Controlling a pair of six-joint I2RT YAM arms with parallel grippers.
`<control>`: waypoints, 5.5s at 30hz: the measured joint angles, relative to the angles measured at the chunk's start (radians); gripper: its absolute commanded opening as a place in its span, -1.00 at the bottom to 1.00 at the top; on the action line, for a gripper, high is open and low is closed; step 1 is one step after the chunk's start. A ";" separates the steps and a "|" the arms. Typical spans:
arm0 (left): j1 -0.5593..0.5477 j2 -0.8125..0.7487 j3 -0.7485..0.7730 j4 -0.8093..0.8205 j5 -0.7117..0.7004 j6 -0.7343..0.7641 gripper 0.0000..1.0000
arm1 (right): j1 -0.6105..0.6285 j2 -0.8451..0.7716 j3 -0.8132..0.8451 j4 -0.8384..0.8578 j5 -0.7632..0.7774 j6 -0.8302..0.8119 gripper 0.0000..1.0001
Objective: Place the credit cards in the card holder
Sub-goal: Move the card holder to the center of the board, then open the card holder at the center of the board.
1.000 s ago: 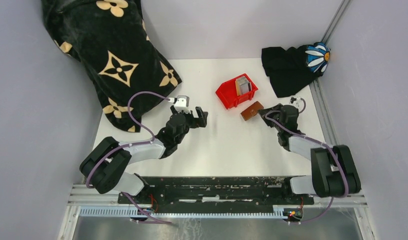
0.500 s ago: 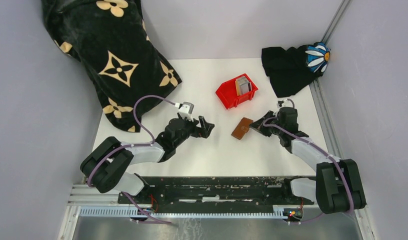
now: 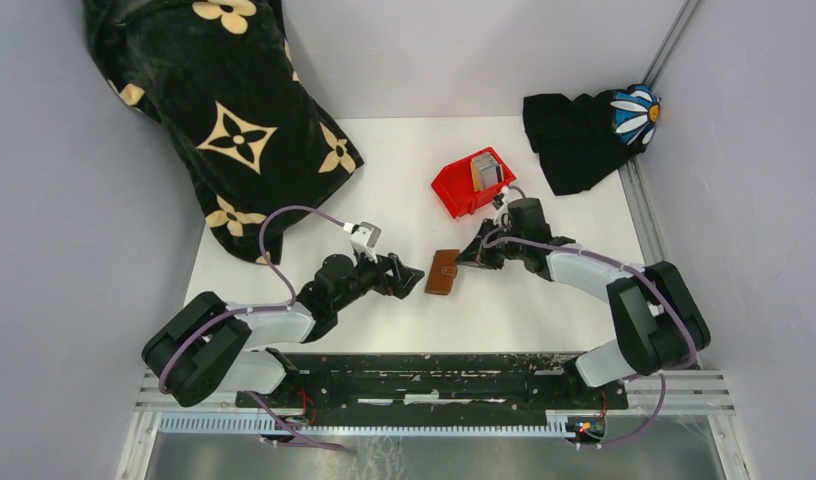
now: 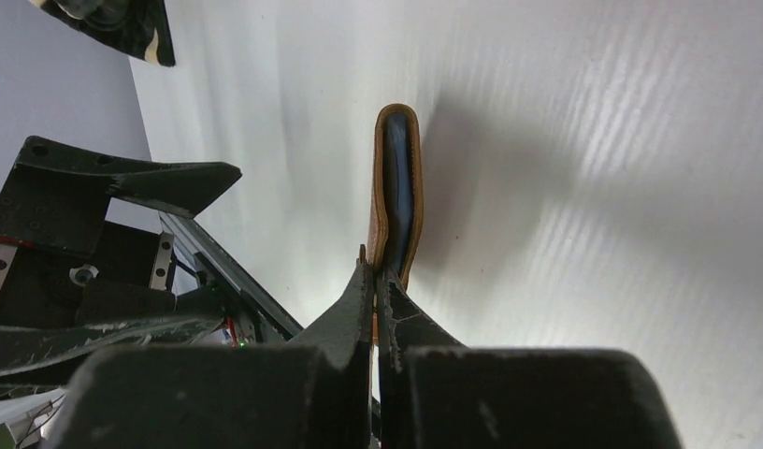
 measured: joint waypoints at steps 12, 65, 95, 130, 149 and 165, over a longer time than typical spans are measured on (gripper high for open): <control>0.000 0.065 -0.063 0.059 0.005 -0.011 0.70 | 0.106 0.252 0.178 -0.031 -0.004 -0.057 -0.96; 0.001 0.486 -0.003 0.393 0.029 -0.262 -0.35 | 0.548 0.230 0.462 -0.471 1.033 -0.405 0.62; -0.010 0.523 -0.038 0.475 -0.002 -0.336 -0.64 | 0.640 0.422 0.537 -0.583 1.141 -0.256 0.41; -0.016 0.481 -0.009 0.409 -0.022 -0.352 -0.01 | 0.553 0.393 0.489 -0.531 1.081 -0.179 0.16; -0.032 0.485 0.109 0.262 0.003 -0.352 0.02 | 0.543 0.320 0.469 -0.603 1.054 -0.238 0.20; -0.042 0.518 0.182 0.206 -0.010 -0.352 -0.06 | 0.500 0.338 0.468 -0.599 1.004 -0.250 0.19</control>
